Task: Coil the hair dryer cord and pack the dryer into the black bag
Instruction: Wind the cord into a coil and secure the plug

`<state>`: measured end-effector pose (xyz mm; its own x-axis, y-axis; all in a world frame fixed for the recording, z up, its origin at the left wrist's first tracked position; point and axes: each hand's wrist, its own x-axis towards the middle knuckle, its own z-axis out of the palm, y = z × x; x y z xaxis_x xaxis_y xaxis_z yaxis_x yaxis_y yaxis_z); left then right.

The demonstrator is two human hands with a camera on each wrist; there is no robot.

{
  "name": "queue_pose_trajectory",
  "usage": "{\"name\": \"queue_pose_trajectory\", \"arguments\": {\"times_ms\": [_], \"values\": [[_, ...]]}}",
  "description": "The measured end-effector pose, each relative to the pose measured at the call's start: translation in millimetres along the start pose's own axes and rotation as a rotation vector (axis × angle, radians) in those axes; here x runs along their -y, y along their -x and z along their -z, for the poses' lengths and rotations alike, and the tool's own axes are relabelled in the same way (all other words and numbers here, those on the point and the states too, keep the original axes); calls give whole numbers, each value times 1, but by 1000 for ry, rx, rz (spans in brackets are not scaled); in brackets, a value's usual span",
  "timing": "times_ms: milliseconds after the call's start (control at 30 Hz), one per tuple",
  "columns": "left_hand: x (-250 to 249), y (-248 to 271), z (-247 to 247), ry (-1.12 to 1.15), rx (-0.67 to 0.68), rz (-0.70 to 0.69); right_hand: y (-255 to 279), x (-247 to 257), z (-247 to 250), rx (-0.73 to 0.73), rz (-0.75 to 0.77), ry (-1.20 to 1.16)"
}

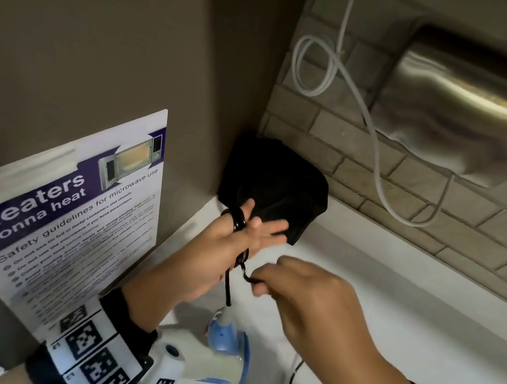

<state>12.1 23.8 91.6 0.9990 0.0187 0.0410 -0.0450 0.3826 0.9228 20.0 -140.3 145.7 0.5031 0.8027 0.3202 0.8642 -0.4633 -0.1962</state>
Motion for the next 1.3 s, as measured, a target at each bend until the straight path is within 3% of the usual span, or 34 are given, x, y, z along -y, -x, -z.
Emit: {"name": "queue_pose_trajectory", "arguments": {"times_ms": [200,433,533,567,633,667,700,767,833,967,1133,1300], "values": [[-14,14,-6,60,284,85,-34,-23,14,-139,-21,-106],[-17,19,-2,32,509,130,-63,-49,3,-149,-57,-380],[-16,18,-4,141,438,74,-69,-43,-16,-47,-32,-434],[-17,16,-3,192,400,48,-70,-33,-24,18,90,-525],[-18,12,0,260,321,2,-64,-28,-56,-45,288,-622],[-18,9,1,287,290,-19,-57,-30,-60,-11,177,-466],[-18,7,3,316,258,-39,-45,-35,-54,130,69,-306],[-17,2,6,336,149,-62,-29,-51,-61,252,-127,-139],[-16,-3,10,314,22,-78,-19,-40,-55,342,-84,-158],[-17,-7,15,279,-110,-80,-11,-31,-40,338,-76,-96],[-15,-12,13,232,-197,-101,-5,-20,-20,305,-48,-61],[-9,-13,12,189,-165,-63,-2,-16,-25,321,-43,-40]]}}
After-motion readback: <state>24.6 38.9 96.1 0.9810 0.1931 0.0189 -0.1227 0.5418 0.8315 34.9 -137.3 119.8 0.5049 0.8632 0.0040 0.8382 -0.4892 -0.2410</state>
